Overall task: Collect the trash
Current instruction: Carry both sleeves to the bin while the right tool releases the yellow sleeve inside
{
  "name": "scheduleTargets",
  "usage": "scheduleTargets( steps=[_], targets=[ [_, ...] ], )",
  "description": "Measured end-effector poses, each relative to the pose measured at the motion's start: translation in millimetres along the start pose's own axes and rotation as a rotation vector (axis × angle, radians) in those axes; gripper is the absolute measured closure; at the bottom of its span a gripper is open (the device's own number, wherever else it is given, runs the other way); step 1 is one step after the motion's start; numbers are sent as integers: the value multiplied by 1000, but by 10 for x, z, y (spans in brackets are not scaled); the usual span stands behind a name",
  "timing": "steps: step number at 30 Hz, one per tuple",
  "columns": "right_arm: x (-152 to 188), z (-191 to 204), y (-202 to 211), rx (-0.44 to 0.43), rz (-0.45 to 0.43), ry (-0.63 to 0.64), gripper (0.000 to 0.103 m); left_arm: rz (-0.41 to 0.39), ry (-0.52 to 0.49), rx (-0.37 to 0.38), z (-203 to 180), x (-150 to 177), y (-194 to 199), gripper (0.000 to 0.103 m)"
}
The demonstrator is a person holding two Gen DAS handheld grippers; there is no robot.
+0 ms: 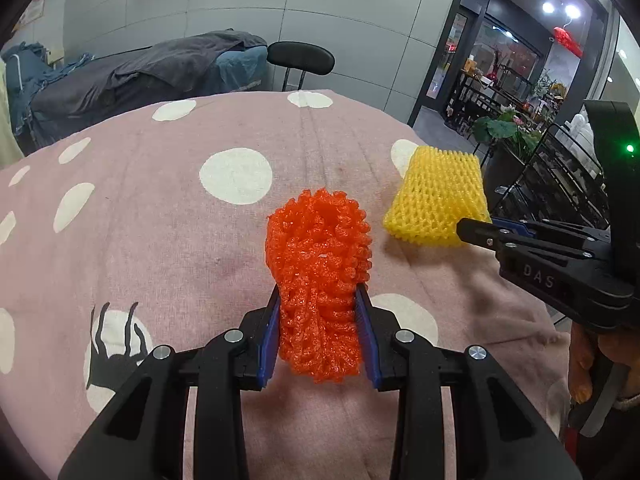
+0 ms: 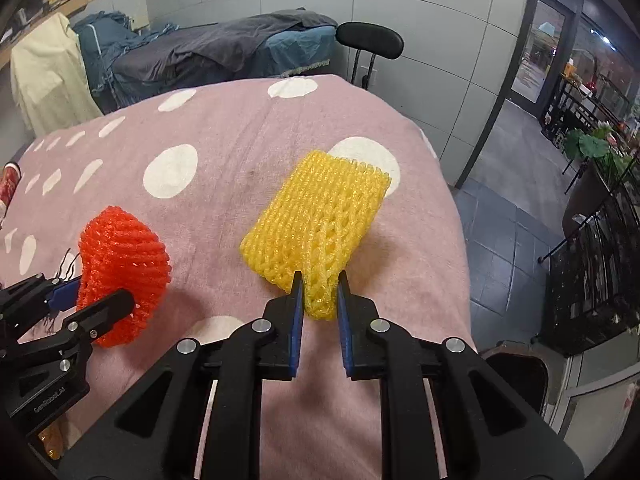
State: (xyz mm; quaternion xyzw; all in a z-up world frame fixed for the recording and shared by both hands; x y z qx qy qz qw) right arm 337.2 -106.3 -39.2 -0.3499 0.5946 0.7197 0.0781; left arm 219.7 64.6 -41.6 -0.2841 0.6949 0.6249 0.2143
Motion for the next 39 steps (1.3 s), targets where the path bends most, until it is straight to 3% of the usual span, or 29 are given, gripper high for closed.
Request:
scheduleTargets(
  steps=[11, 21, 30, 39],
  targets=[
    [634, -533, 770, 21, -92, -168, 87, -36, -28, 78, -477, 253, 316, 69],
    [1235, -1140, 1137, 81, -125, -338, 87, -43, -94, 173, -1001, 377, 443, 69],
    [1821, -1758, 1128, 181, -77, -506, 87, -28, -194, 254, -1509, 474, 471, 69],
    [2340, -2257, 736, 228, 50, -640, 84, 9, -321, 311, -2074, 639, 407, 69]
  ],
)
Point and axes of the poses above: each gripper's, at about its wrist camera, not at the fingertips, and y roughly against the way its jaws point, z to its left, x to its underside, the point moved 1 cm from there along -y, roughly the way its jaws point, and after that the axes turned 6 degrees about -x, right-handed, at the moved point
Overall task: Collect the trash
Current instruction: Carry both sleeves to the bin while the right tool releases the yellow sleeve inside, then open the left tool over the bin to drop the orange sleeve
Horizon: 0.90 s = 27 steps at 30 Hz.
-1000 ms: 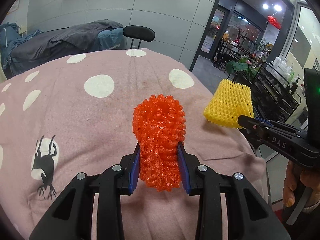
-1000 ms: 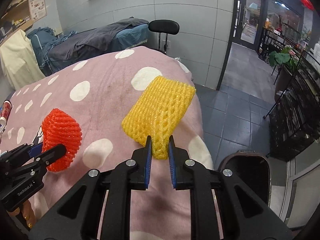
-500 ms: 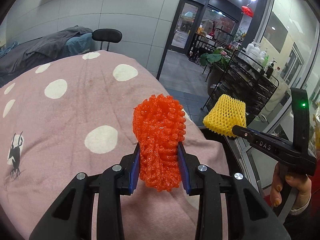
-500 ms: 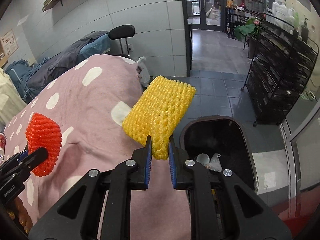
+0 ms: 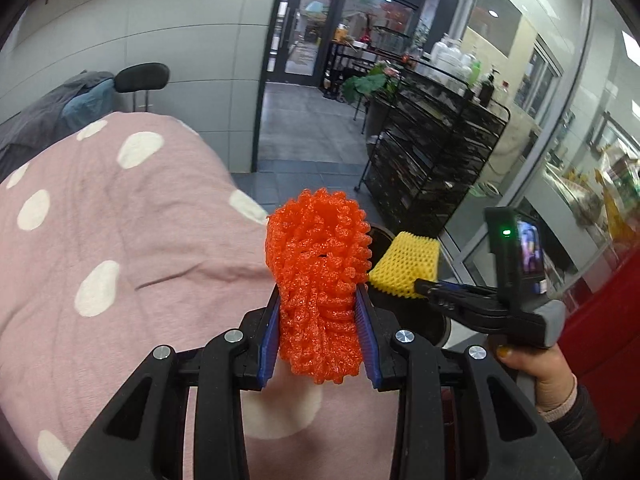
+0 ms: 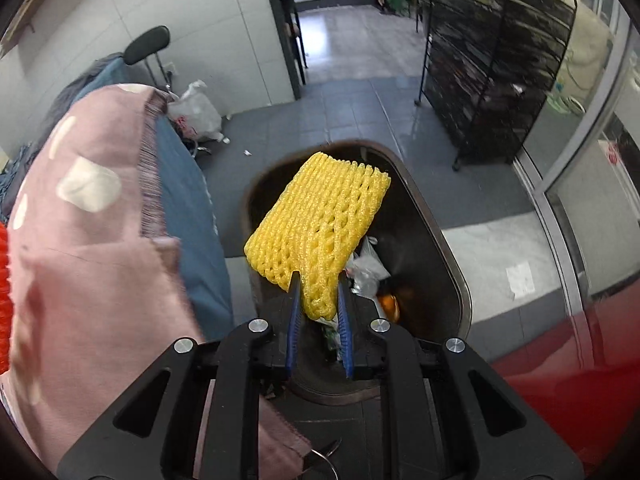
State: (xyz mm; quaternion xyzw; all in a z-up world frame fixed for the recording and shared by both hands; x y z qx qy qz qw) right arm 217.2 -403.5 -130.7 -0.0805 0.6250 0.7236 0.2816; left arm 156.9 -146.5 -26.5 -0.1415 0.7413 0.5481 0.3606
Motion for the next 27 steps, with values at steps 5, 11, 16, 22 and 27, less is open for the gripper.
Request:
scheduleTargets(
  steps=[5, 11, 16, 22, 27],
  targets=[
    [89, -251, -236, 31, 43, -72, 35, 41, -49, 21, -212, -7, -184, 69],
    [215, -525, -228, 54, 36, -128, 33, 86, -73, 54, -402, -28, -367, 69],
    [330, -725, -125, 76, 20, -163, 30, 139, -92, 89, -591, -42, -580, 69],
    [430, -902, -2, 107, 0, -198, 30, 192, -119, 119, -796, -55, -811, 68],
    [464, -994, 93, 131, -24, -209, 29, 172, -134, 110, -904, -38, -880, 42]
  ],
)
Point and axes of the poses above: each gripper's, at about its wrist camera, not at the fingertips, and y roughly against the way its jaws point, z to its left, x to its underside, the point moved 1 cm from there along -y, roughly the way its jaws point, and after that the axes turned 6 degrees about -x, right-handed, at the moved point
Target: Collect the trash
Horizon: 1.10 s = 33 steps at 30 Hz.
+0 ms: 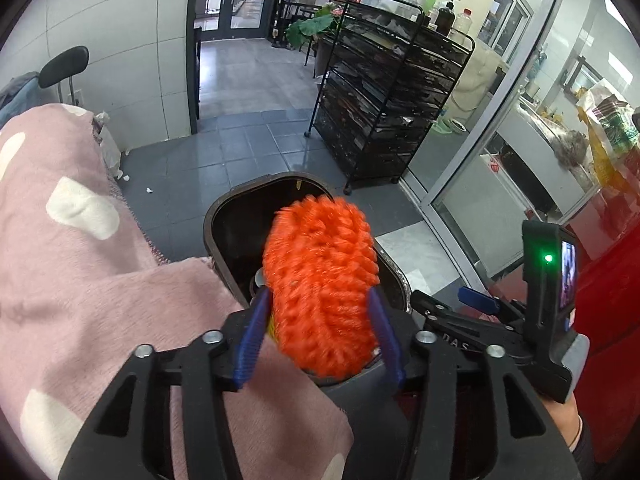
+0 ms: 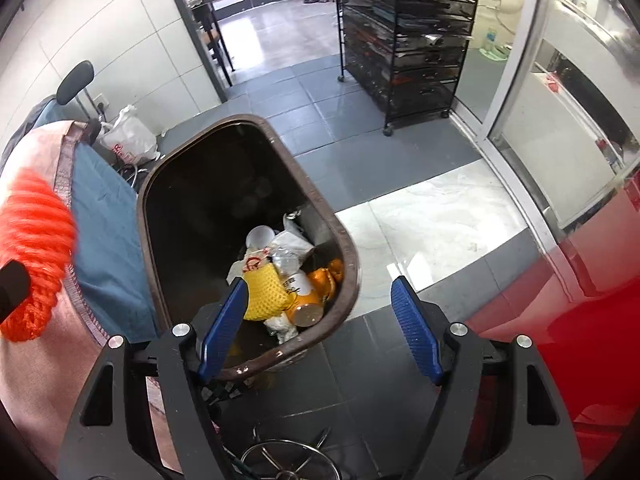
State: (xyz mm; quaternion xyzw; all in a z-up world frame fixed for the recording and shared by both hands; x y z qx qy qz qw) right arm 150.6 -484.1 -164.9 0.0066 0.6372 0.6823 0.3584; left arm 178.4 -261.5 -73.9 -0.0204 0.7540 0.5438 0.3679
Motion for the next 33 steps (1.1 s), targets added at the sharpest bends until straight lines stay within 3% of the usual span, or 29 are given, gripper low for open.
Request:
scheduleTargets(
  steps=[3, 12, 17, 24, 33],
  targets=[
    [4, -31, 55, 20, -23, -7, 20, -40, -1, -3, -15, 25, 52, 22],
    [39, 26, 255, 51, -100, 14, 19, -155, -46, -31, -62, 32, 323, 7],
    [87, 225, 472, 37, -201, 57, 14, -245, -40, -88, 43, 150, 603, 6],
    [280, 724, 936, -10, -400, 188, 6, -363, 8, -231, 380, 428, 1055, 6],
    [622, 1308, 1397, -117, -543, 302, 6, -429, 115, -389, 758, 807, 1481, 6]
  ],
)
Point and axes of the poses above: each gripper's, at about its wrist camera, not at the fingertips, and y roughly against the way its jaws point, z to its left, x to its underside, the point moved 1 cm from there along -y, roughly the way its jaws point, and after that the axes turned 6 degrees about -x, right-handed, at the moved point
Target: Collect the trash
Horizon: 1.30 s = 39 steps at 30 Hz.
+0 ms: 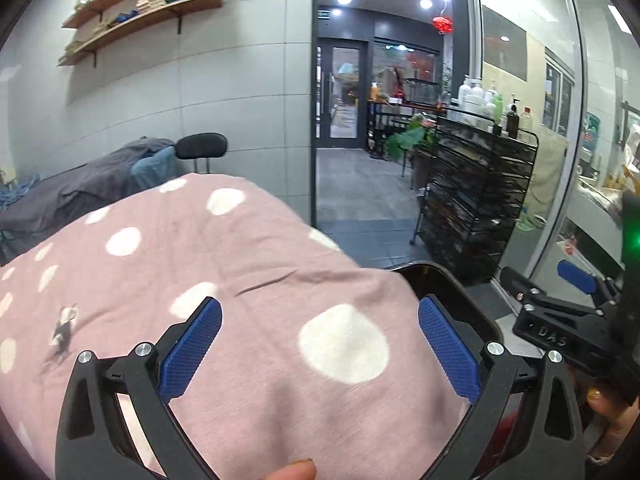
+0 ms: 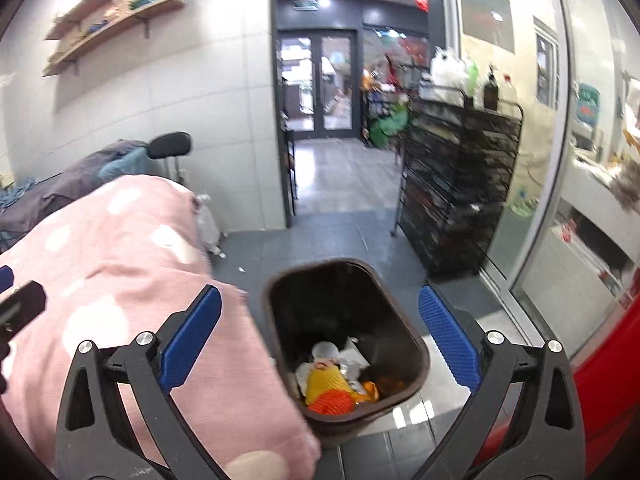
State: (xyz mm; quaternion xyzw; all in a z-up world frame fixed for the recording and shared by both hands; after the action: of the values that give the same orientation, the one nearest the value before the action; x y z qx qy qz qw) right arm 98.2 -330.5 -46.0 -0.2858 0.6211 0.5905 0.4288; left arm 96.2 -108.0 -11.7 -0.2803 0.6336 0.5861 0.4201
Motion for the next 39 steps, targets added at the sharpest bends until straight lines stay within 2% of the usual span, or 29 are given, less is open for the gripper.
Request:
scheduleTargets(
  steps=[6, 10, 20, 39],
  targets=[
    [-13, 293, 344, -33, -100, 63, 6, -42, 66, -68, 253, 115, 255, 6],
    [-13, 365, 487, -42, -133, 85, 6, -59, 84, -87, 293, 147, 376, 6],
    [51, 375, 730, -45, -158, 75, 6, -100, 84, -92, 324, 234, 573, 6],
    [66, 289, 733, -46, -153, 54, 6, -102, 81, -90, 307, 246, 594, 6]
  ],
)
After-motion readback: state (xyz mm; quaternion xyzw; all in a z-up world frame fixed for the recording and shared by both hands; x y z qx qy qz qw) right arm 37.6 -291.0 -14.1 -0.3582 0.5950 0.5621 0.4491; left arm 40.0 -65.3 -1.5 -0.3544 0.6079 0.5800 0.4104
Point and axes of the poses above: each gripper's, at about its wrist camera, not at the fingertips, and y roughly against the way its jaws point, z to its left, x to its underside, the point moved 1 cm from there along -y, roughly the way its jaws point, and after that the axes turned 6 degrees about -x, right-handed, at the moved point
